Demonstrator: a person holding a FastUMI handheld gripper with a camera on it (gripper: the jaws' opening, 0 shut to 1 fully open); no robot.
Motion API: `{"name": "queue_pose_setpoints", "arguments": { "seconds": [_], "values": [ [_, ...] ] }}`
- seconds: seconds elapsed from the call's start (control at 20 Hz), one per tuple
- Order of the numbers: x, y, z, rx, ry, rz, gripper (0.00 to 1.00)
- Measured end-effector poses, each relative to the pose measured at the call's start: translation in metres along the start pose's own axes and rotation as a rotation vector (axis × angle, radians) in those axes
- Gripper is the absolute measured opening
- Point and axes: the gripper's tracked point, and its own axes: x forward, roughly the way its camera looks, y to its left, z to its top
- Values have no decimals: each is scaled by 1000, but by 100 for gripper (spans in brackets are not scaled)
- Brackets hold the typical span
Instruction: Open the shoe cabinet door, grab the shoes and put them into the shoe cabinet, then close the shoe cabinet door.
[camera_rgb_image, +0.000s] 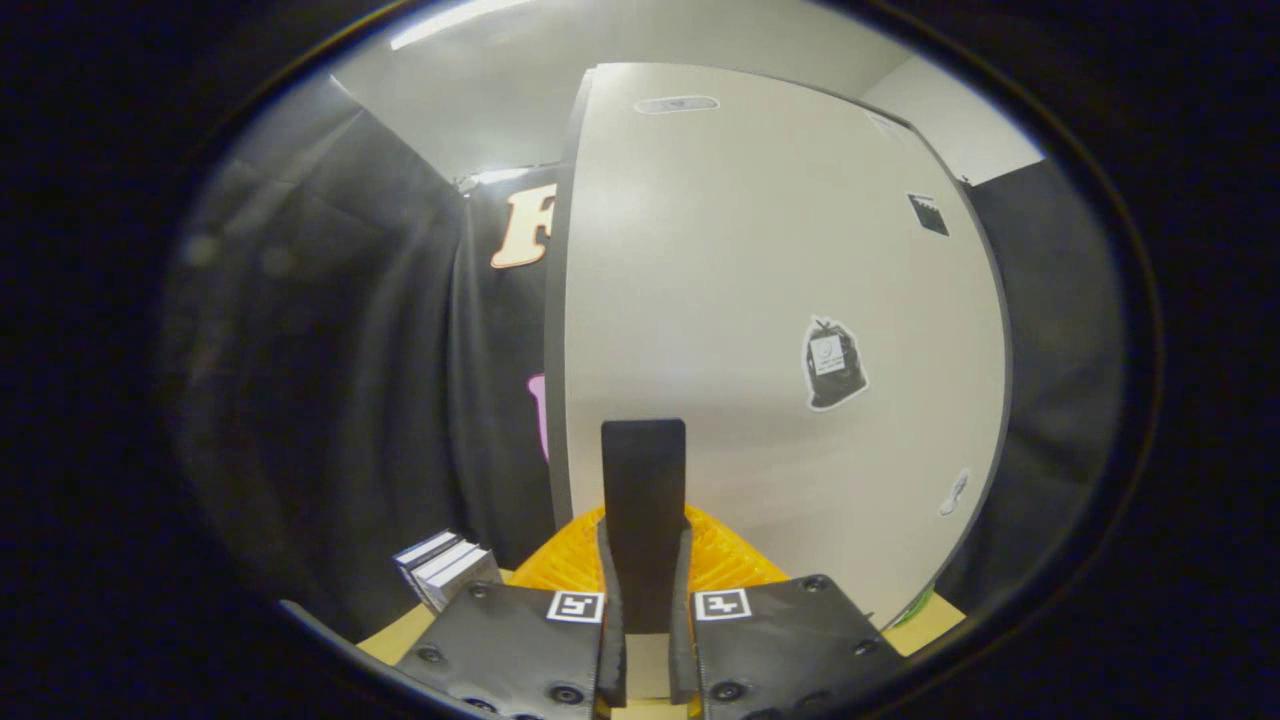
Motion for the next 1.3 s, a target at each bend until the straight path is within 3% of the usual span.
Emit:
{"name": "queue_pose_setpoints", "arguments": {
  "seconds": [0.35,0.5,0.8,1.05,1.3],
  "values": [
    [-53,-13,6,13,1,96,19],
    [-87,-31,7,19,1,146,18],
    [-109,-85,12,21,23,234,18],
    [-150,-132,17,18,30,227,18],
    [-180,-194,18,7,29,153,17]
  ]
}}
